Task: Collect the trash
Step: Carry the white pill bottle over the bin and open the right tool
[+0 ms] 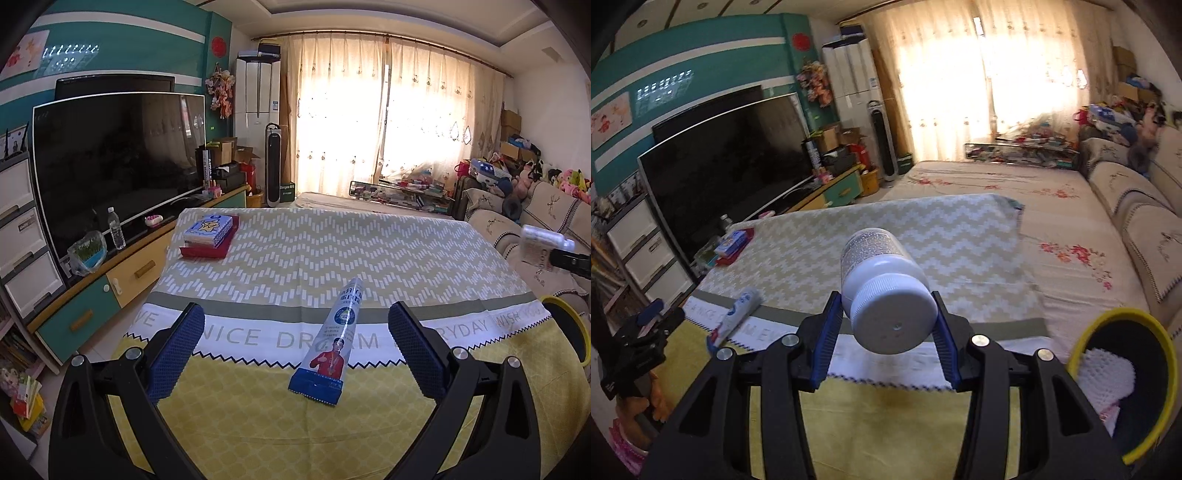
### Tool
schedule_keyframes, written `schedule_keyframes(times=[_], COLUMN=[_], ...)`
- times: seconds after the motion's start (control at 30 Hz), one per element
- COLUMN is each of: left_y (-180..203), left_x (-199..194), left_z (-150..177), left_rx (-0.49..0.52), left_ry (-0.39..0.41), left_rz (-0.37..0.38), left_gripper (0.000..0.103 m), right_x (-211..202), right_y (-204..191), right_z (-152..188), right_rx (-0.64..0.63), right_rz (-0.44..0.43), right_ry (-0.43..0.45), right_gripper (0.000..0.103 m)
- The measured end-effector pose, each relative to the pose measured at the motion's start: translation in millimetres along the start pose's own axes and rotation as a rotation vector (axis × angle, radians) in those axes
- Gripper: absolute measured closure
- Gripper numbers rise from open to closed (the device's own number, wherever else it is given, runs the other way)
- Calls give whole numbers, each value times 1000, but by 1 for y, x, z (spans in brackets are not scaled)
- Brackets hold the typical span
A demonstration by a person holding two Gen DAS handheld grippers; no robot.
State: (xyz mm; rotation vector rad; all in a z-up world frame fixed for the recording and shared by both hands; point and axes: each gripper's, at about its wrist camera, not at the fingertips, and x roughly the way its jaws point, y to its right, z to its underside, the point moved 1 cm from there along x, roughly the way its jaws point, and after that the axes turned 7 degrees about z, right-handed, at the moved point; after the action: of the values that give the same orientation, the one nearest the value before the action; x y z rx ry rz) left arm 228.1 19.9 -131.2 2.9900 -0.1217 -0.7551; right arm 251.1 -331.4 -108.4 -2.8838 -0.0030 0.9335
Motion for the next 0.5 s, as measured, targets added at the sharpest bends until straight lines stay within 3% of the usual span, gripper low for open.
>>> schedule_keyframes(times=[0.13, 0.23, 0.5], left_y=[2, 4, 9], left_x=[2, 3, 6], left_z=[0, 0, 0], left_rx=[13, 20, 40], left_ry=[-7, -12, -29], left_rz=[-5, -10, -21], left_gripper=[5, 5, 5], right_x=[-15, -18, -4], right_y=[71, 116, 191], right_z=[17, 31, 70], right_rx=[75, 131, 232], right_rz=[239, 367, 536], right_ry=[-7, -28, -108], right_gripper=[58, 58, 57])
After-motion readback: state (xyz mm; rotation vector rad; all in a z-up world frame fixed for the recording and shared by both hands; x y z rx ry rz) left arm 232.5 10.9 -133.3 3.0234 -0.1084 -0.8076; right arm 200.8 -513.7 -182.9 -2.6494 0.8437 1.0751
